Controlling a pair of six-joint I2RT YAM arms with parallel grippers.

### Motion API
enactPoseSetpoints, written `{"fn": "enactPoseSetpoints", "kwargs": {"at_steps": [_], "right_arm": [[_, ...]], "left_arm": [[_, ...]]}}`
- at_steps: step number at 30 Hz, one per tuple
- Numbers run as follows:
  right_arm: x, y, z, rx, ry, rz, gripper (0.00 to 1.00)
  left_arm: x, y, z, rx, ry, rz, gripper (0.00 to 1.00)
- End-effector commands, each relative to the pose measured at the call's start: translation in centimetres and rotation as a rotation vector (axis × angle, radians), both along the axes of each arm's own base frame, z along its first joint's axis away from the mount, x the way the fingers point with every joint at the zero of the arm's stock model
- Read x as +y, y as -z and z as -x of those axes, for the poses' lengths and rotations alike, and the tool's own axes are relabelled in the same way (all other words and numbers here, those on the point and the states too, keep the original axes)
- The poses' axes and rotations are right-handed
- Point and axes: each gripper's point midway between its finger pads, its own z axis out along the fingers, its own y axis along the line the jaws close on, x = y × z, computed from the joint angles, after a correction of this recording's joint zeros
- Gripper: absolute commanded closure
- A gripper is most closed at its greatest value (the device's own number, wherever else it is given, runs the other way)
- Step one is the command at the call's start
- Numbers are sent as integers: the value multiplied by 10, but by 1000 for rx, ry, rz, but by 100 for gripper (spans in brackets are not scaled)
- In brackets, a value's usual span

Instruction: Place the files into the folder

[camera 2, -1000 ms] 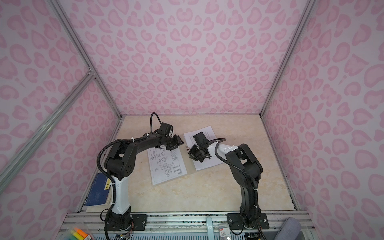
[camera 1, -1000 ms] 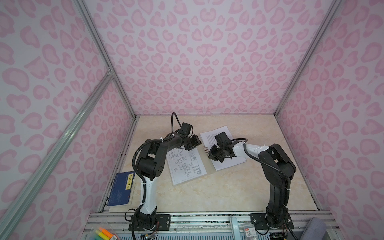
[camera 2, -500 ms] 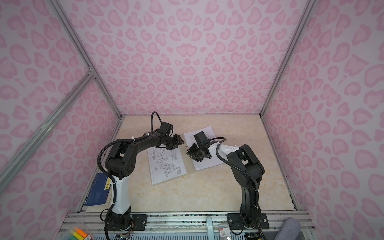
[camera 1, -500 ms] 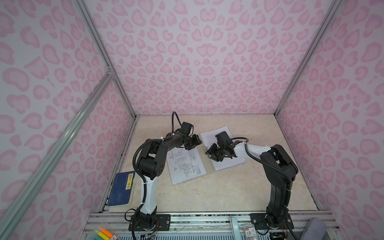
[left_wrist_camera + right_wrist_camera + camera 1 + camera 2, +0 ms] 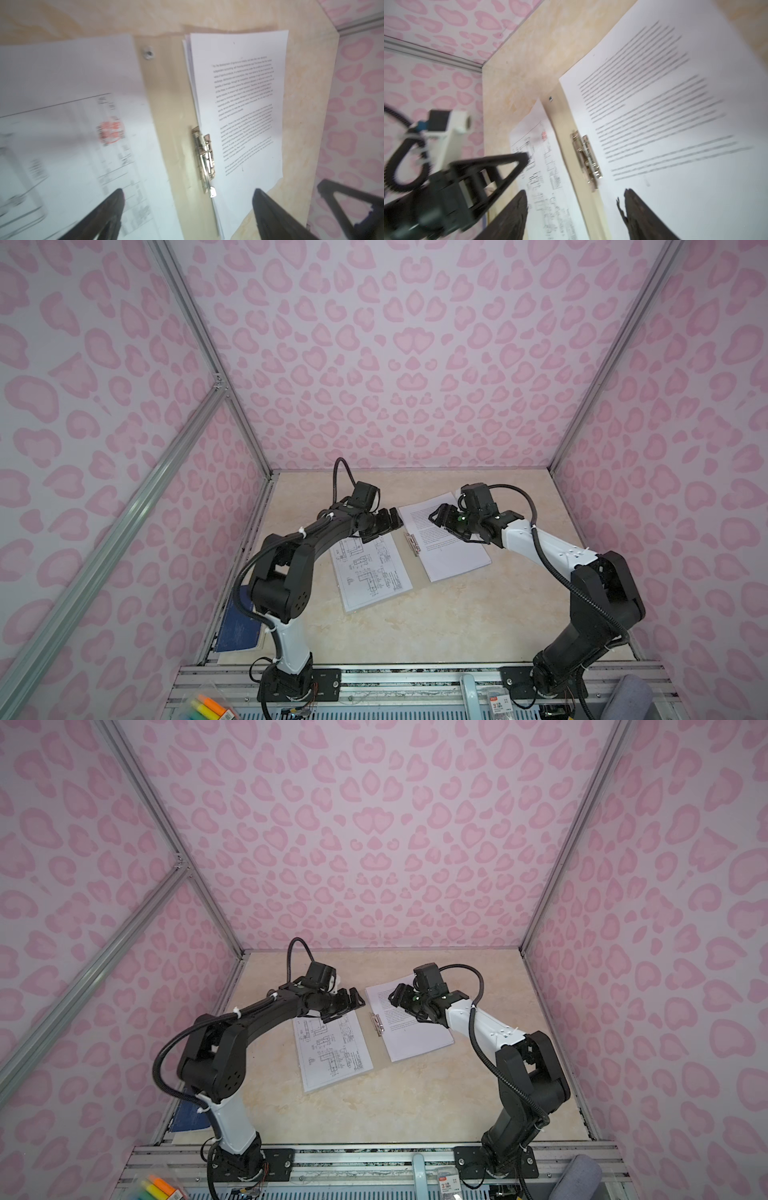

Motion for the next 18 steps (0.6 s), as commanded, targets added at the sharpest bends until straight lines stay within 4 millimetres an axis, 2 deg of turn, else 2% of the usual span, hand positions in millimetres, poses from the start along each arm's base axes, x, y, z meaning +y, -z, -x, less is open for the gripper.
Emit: {"fn": "enactPoseSetpoints", "kwargs": {"at_steps": [1,3,5,8,13,18], "right_arm": [[-47,22,-9,-14,-51,228,22],[-72,33,-19,-6,-31,247,16],[-90,47,-25,21,-14,260,12],[-108,69,-32,58,5,243,12],[-119,92,-38,91,19,197,12],[-119,108,-37,122,25,101,11]], "left_arm": [[56,-52,39,-116,-110,-20,2],[87,-28,65,-82,-162,-43,2],[109,-5,85,-47,-210,-53,2],[125,23,103,18,-252,-45,2],[135,50,105,66,-288,-67,2],[125,72,92,103,-281,-14,2]]}}
